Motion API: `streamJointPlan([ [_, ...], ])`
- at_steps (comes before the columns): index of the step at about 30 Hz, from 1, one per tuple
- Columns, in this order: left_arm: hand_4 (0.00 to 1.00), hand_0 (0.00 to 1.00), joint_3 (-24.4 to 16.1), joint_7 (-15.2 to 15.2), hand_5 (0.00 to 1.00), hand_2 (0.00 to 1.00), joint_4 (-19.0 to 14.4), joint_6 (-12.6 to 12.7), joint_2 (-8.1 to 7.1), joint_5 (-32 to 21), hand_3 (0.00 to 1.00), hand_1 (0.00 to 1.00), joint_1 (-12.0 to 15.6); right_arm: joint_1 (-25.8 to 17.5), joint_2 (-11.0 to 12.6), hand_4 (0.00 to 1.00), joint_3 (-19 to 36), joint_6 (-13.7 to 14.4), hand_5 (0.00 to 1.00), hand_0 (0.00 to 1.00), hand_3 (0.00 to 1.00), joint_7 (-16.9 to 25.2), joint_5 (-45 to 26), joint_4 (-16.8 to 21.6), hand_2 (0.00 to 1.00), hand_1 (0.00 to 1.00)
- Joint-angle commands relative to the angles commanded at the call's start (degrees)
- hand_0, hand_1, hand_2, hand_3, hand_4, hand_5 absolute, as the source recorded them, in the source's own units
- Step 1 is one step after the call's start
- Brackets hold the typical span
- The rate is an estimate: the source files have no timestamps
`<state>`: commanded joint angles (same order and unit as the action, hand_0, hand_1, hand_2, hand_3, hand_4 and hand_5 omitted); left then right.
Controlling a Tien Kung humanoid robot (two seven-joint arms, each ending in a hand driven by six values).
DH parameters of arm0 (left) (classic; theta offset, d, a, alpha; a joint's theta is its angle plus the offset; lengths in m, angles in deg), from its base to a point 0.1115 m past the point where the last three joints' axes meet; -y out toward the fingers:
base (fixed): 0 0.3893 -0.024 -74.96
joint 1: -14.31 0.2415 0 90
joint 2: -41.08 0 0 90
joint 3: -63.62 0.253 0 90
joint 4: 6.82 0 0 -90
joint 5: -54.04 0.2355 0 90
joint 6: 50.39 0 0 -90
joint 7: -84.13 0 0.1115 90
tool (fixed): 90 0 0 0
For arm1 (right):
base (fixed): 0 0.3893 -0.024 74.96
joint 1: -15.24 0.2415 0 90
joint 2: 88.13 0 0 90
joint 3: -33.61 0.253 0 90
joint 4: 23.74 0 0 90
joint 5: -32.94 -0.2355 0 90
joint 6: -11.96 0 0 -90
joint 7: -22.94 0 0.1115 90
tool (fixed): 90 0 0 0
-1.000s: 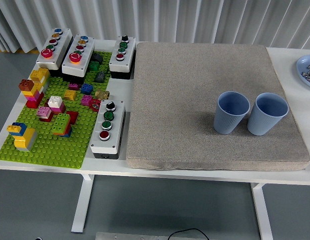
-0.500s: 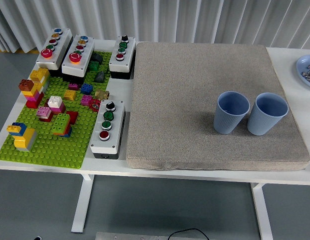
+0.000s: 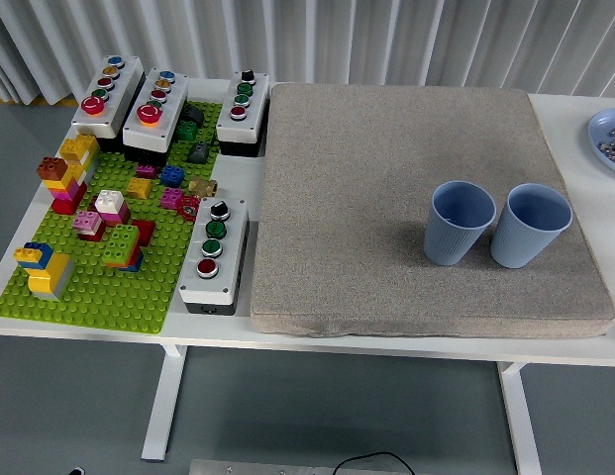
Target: Pick cup pour cup place
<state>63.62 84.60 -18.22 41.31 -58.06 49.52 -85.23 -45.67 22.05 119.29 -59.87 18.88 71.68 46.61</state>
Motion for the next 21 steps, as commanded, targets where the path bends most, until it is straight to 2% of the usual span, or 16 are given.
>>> streamJointPlan([
  [21,0.493,0.702,0.0,0.1,0.926,0.710,0.0,0.0,-0.13,0.1,0.625,0.711,-0.1,-0.1,-0.2,0.822,-0.2,-0.2,0.998,0.885,0.847,-0.6,0.5,0.3,0.776,0.793],
])
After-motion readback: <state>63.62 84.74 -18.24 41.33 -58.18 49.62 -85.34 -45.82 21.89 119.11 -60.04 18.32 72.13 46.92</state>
